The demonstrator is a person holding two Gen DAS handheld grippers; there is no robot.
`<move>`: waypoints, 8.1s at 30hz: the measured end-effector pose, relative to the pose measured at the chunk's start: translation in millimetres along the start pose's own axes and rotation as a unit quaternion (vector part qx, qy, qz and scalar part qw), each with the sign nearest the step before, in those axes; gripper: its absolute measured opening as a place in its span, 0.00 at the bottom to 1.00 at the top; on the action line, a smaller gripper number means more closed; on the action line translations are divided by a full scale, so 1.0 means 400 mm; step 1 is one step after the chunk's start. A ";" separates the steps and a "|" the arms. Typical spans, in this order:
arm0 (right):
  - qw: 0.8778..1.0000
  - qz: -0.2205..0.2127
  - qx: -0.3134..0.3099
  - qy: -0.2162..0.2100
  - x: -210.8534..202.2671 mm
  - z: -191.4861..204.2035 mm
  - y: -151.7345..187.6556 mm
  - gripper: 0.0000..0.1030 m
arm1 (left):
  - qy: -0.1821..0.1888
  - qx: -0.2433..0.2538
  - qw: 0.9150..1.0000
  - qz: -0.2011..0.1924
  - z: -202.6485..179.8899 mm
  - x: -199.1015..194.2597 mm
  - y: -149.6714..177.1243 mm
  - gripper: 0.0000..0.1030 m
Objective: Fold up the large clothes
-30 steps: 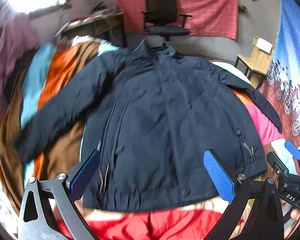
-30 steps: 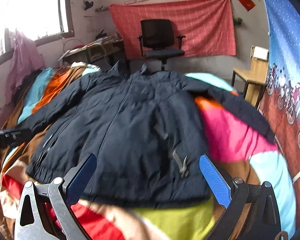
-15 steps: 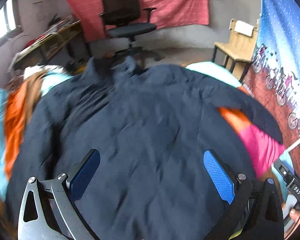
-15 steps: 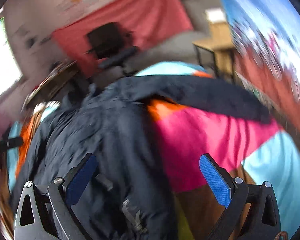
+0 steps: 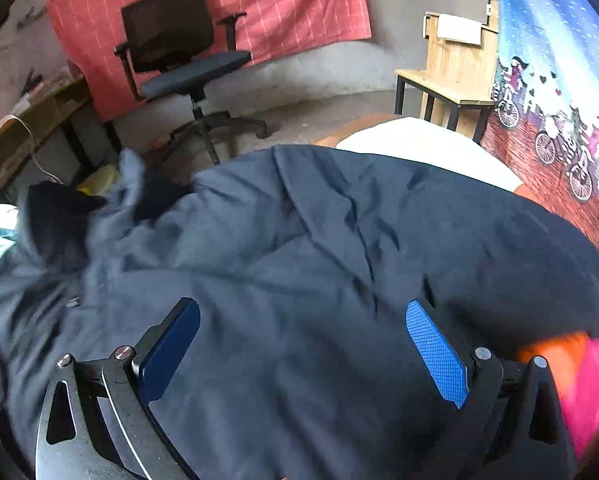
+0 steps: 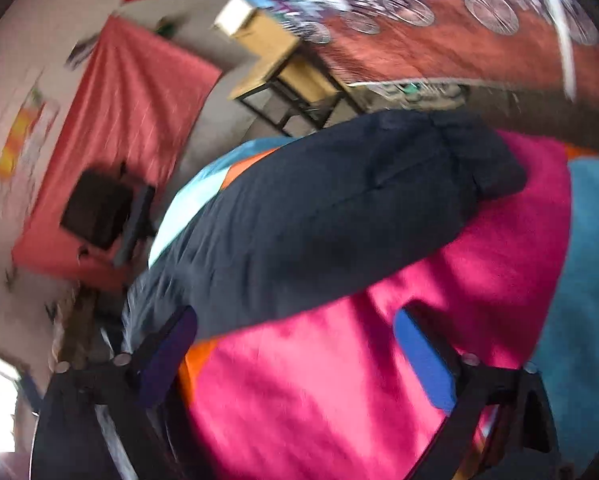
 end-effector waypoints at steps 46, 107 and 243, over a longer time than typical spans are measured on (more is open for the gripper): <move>0.603 0.022 -0.791 -0.097 0.122 0.984 0.984 0.14 | -0.126 -0.256 0.950 -0.123 0.783 -0.653 0.419 0.99; 0.693 0.089 -0.709 -0.098 0.346 1.010 1.161 0.83 | -0.208 -0.690 0.683 -0.122 0.963 -0.968 1.248 0.98; 0.815 0.153 -0.548 -0.106 0.362 0.884 0.596 0.78 | -0.051 -0.083 0.991 -0.092 0.714 -0.353 0.225 0.78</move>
Point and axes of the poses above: each gripper's, at about its wrist camera, not at the fingertips, and x roughly the way its jaws point, z to its left, y to its underside, the point moved 4 cm from there along x, roughly the way its jaws point, and after that the axes turned 2 degrees about -x, right-handed, at the moved point
